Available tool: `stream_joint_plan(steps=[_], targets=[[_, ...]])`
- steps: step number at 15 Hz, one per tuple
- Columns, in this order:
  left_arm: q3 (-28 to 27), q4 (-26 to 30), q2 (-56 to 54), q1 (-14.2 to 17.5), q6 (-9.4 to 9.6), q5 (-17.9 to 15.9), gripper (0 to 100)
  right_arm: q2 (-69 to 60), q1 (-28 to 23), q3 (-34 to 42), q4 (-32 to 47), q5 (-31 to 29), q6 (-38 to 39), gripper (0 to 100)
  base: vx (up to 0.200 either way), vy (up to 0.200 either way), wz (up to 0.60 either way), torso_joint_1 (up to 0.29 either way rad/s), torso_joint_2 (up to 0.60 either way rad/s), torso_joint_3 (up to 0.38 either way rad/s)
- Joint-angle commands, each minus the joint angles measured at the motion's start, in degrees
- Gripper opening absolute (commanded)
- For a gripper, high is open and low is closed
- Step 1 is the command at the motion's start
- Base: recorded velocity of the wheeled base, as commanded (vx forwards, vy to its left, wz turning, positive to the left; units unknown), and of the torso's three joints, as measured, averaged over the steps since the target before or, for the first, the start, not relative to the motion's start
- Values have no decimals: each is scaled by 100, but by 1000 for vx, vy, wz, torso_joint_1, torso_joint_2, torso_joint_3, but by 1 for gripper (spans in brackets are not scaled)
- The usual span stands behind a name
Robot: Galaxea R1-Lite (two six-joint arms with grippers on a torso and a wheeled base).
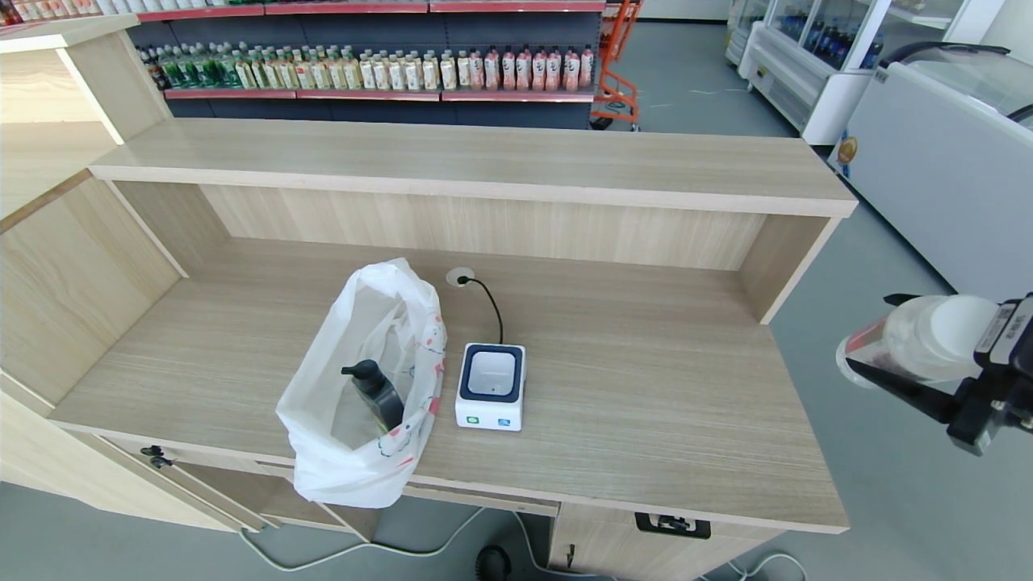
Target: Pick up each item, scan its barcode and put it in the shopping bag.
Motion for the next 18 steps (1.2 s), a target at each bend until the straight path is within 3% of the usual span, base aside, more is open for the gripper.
stream_joint_plan(steps=[1, 5, 18], targets=[[1, 0, -2, 1, -7, -1, 0, 4, 11, 1, 2, 4, -2, 0, 0, 0, 0, 0, 0, 0], [1, 0, -2, 1, -7, -1, 0, 4, 11, 80, 2, 12, -2, 0, 0, 0, 0, 0, 0, 0], [1, 0, -2, 1, -7, -1, 0, 532, 257, -113, -156, 65, -20, 0, 0, 200, 0, 3, 4, 3]])
